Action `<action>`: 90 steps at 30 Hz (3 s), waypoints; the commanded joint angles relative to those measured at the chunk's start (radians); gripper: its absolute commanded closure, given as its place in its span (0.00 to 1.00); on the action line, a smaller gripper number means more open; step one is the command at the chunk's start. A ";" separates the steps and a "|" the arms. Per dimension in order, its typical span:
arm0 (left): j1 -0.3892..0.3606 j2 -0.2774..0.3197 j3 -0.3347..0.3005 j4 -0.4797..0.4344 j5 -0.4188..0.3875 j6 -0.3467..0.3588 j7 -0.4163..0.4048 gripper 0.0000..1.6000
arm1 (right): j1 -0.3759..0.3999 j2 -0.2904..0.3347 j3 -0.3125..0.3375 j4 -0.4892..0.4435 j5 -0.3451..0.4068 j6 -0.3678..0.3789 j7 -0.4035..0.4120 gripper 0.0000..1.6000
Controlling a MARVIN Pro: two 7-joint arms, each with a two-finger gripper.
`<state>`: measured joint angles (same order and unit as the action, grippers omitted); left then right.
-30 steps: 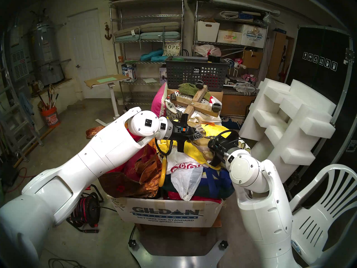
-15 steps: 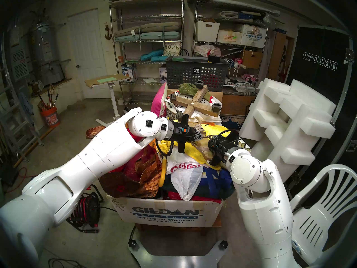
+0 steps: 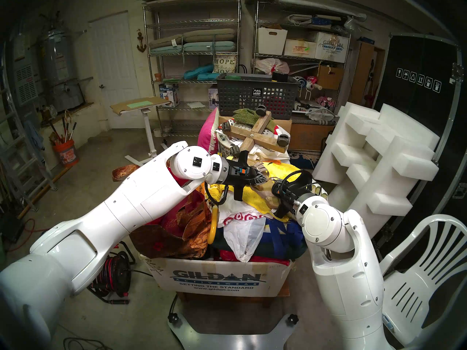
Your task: Unbuckle a shoe
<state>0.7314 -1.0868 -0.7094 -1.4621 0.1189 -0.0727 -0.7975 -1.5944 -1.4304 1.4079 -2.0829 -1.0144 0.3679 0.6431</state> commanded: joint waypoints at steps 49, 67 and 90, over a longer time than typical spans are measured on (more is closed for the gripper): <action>-0.025 -0.010 -0.011 -0.012 0.020 -0.026 0.014 0.87 | -0.094 0.070 -0.045 0.155 -0.403 -0.341 -0.641 1.00; -0.042 -0.020 -0.014 0.003 0.023 -0.039 0.011 1.00 | -0.091 0.061 -0.077 0.147 -0.438 -0.338 -0.626 1.00; -0.052 -0.024 -0.016 -0.006 0.026 -0.045 0.003 1.00 | -0.054 0.050 -0.100 0.186 -0.499 -0.300 -0.582 1.00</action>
<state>0.7107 -1.0863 -0.7183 -1.4513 0.1455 -0.1111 -0.7950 -1.6754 -1.3730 1.3251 -1.8882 -1.5097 0.0784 0.0697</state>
